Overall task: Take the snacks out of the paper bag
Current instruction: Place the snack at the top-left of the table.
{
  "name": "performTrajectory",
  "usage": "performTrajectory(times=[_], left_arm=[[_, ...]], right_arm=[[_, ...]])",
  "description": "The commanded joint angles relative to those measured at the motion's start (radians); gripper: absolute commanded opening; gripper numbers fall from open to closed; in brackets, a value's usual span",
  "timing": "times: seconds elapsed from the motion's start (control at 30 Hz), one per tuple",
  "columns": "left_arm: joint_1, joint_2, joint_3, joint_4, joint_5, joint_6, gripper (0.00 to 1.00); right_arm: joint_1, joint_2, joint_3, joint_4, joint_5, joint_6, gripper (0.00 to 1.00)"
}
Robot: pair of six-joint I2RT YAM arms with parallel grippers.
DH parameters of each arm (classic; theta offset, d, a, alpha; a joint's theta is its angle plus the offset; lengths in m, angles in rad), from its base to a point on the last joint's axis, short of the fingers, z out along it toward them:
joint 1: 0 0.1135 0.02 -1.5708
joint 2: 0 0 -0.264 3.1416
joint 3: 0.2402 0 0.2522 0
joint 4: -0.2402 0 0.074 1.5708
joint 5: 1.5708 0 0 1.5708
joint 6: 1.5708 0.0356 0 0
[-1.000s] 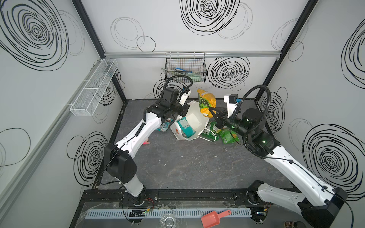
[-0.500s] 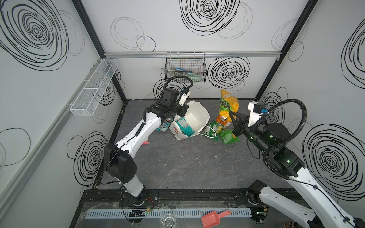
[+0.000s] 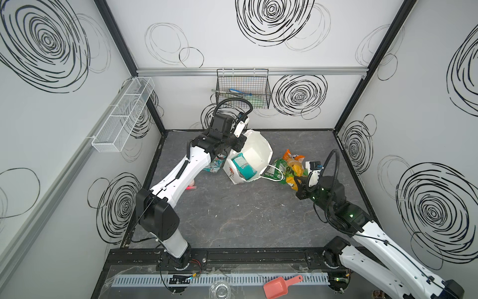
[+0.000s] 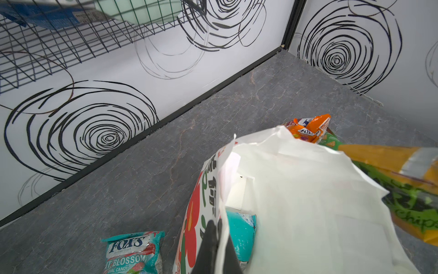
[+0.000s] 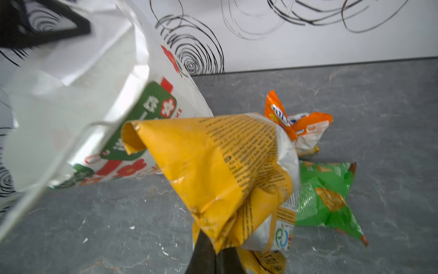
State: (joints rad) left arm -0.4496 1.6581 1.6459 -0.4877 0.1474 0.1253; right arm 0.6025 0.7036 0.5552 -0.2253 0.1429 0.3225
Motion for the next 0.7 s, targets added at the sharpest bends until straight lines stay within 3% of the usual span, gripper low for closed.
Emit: performTrajectory(times=[0.0,0.3,0.4,0.47,0.67], left_arm=[[0.009,-0.023,0.032,0.04,-0.009,0.024,0.0],[-0.011,-0.018,0.014,0.043,-0.04,0.034,0.0],[-0.029,-0.018,0.008,0.041,-0.05,0.037,0.0],[-0.037,-0.018,0.003,0.044,-0.051,0.032,0.0],[-0.059,-0.015,-0.019,0.055,-0.053,-0.003,0.0]], right_arm=[[-0.005,-0.004,-0.058,0.052,0.015,0.032,0.0],[-0.004,0.114,-0.19,0.222,-0.09,0.103,0.0],[-0.002,0.158,-0.228,0.28,-0.129,0.153,0.06],[-0.002,0.188,-0.254,0.313,-0.144,0.175,0.12],[-0.012,0.224,-0.24,0.298,-0.191,0.211,0.45]])
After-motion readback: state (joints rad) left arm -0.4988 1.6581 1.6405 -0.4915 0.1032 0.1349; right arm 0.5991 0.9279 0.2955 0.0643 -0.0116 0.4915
